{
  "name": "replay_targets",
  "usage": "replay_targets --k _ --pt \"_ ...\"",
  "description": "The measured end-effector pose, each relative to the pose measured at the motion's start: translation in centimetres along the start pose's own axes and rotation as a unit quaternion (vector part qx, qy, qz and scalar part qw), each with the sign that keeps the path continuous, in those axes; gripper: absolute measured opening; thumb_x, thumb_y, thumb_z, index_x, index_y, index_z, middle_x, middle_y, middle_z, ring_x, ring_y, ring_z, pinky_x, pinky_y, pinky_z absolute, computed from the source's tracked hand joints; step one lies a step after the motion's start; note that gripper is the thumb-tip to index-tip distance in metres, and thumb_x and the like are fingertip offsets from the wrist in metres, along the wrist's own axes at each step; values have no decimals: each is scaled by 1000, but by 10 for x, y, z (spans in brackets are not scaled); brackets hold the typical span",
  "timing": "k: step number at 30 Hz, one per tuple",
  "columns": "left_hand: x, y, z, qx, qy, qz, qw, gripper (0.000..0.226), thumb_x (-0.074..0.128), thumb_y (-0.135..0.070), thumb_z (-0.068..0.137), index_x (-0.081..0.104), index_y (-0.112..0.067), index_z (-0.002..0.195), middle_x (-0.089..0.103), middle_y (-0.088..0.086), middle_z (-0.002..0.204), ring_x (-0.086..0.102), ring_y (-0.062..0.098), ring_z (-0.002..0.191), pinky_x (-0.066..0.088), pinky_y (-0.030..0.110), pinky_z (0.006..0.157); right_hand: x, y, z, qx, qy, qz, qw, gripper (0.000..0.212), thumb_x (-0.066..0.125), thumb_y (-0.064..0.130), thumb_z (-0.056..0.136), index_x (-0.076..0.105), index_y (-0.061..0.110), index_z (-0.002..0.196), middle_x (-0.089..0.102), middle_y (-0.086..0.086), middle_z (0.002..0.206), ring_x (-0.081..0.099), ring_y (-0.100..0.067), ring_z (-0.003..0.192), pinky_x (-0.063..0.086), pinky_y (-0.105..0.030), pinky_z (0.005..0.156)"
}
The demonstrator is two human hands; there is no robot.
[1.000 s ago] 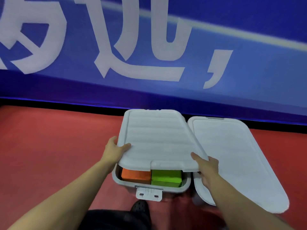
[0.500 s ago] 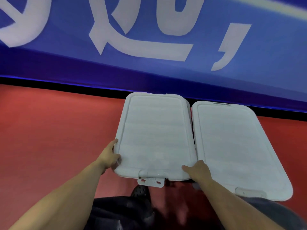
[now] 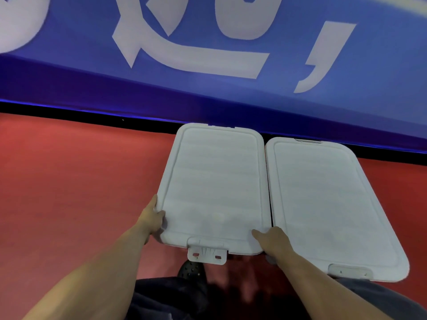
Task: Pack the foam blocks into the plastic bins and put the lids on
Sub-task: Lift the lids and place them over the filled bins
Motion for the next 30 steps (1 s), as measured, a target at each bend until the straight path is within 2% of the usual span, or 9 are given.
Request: replay_targets --k 3,6,11,14,16,19,21,24,30 --pt "2 -2 3 -6 -19 29 999 72 51 -9 101 18 -30 160 39 14 156 44 39 135 36 48 115 0 1 -6 14 4 49 999 79 70 43 90 35 -6 141 55 -16 132 56 -32 120 44 -32 92" --pt "2 -6 3 -12 -7 51 999 73 51 -12 101 15 -36 160 42 14 154 45 41 132 39 52 112 1 4 -10 -6 7 64 998 87 71 39 90 23 1 150 50 -15 141 52 -32 127 41 -35 104" --pt "-1 -3 2 -1 8 109 994 74 49 -17 102 8 -36 161 41 16 154 47 43 130 42 53 109 1 2 -12 -31 -18 -76 996 72 67 49 88 40 4 137 58 -13 133 57 -31 120 47 -35 96" --pt "2 0 -4 -34 -6 191 981 78 52 -39 99 3 -40 159 31 25 153 40 46 132 39 54 111 -4 4 -16 -49 -47 -173 982 66 63 58 86 49 8 128 62 -9 122 61 -29 110 49 -33 83" --pt "7 -12 -17 -13 -32 292 956 87 53 -60 92 2 -37 158 14 21 157 23 42 143 28 57 117 -9 11 -24 -73 -93 -243 963 61 60 62 86 56 12 122 60 -7 117 59 -27 109 46 -33 79" --pt "26 -38 -37 162 -2 393 905 101 54 -74 85 2 -30 160 3 12 166 5 32 153 6 51 122 -5 26 -33 -173 -179 -295 923 62 60 63 86 56 18 129 51 -6 122 51 -25 114 46 -34 88" --pt "42 -42 -48 266 64 412 869 102 61 -73 81 12 -30 159 9 10 165 7 29 153 6 47 125 6 31 -34 -244 -140 -260 924 63 60 60 88 54 22 138 47 -5 136 45 -24 126 42 -35 102" --pt "65 -25 -60 304 136 475 815 107 67 -75 71 16 -31 155 9 7 162 6 29 151 6 55 123 29 25 -32 -279 -2 -278 919 74 59 58 92 35 29 155 19 -1 166 17 -20 152 19 -36 123" --pt "86 2 -64 314 86 616 717 128 57 -83 72 -18 -23 157 -21 18 164 -16 40 152 -1 71 116 32 18 -29 -277 10 -258 926 80 62 59 90 26 36 157 8 8 168 7 -14 155 15 -35 125"
Point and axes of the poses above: each hand's wrist, its own z-axis towards the middle knuckle, its own x-axis out of the palm, y = z × x, the point moved 3 cm from there along z, towards the middle knuckle
